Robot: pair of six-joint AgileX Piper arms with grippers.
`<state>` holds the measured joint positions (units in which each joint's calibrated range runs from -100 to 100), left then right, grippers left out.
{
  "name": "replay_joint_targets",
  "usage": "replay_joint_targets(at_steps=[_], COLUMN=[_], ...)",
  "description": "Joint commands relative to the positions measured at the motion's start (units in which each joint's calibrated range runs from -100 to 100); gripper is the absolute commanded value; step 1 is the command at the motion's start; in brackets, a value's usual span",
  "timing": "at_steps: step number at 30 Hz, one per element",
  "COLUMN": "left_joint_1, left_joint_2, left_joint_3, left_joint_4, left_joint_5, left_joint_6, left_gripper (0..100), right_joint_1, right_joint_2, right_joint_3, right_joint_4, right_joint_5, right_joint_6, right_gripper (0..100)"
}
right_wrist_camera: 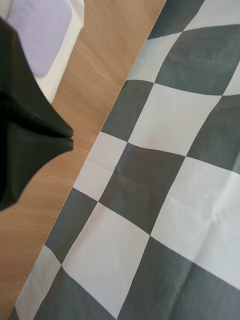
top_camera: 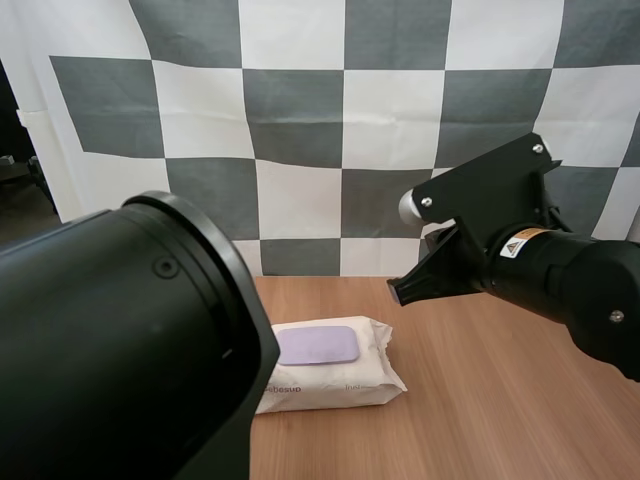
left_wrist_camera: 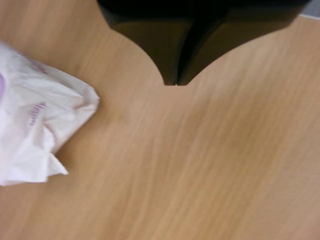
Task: Open the wet wipes lid
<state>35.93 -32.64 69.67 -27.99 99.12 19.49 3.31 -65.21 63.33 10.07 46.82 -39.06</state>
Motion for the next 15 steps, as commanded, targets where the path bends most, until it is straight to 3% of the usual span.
replay_joint_targets(at_steps=[1,6,8,15], left_joint_1=[0.0,0.0,-0.79,-8.35], left_joint_2=[0.0,0.0,0.0,0.2], left_joint_3=[0.1,0.5,0.7,0.7], left_joint_4=[-40.7,-41.1,-41.5,-38.6], left_joint_5=[0.9,0.9,0.9,0.9], left_joint_6=[73.9,73.8,73.8,73.8], left_gripper=[0,0,0,1], right_joint_1=[0.0,0.0,0.0,0.0], right_joint_2=[0.0,0.0,0.0,0.0], right_joint_3=[0.0,0.0,0.0,0.0], right_joint_4=[7.6,8.4,8.0,8.0], right_joint_5=[5.1,8.6,10.3,12.2], right_joint_6=[-7.7,-9.4,-9.5,-10.7], right_gripper=[0,0,0,0])
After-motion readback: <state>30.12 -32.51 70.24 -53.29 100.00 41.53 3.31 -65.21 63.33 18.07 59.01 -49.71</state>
